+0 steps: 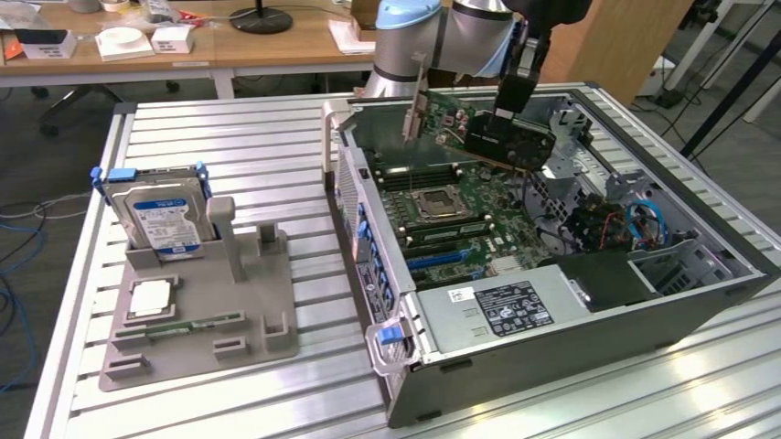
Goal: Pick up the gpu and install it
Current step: 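Insert the gpu into the slot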
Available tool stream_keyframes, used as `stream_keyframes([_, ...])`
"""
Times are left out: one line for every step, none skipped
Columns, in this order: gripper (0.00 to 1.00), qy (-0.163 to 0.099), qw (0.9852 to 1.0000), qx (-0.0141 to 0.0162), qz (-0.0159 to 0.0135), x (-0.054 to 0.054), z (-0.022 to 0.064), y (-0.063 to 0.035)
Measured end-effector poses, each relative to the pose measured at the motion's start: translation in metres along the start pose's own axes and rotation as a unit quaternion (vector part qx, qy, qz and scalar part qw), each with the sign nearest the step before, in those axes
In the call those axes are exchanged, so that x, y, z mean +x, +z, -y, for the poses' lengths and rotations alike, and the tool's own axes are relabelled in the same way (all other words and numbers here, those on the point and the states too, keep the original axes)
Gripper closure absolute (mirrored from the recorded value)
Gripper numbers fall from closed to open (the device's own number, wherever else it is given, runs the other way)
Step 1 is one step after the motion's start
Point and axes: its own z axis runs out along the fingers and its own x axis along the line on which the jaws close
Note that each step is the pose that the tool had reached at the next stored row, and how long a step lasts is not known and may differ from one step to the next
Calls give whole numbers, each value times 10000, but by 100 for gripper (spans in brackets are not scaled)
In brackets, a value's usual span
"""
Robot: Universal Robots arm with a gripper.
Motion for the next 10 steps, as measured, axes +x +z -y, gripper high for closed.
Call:
stream_keyframes([74, 0, 10000, 0, 0, 0, 0, 0])
stream_keyframes([74, 0, 10000, 0, 0, 0, 0, 0])
stream_keyframes([74, -1, 10000, 0, 0, 0, 0, 0])
stream_keyframes([74, 0, 10000, 0, 0, 0, 0, 0])
stream_keyframes([74, -1, 10000, 0, 0, 0, 0, 0])
stream_keyframes([74, -4, 10000, 0, 0, 0, 0, 0])
stream_keyframes([74, -9, 10000, 0, 0, 0, 0, 0])
stream_keyframes([74, -16, 10000, 0, 0, 0, 0, 0])
stream_keyframes([74, -26, 10000, 0, 0, 0, 0, 0])
stream_keyframes([74, -45, 10000, -1, 0, -1, 0, 1])
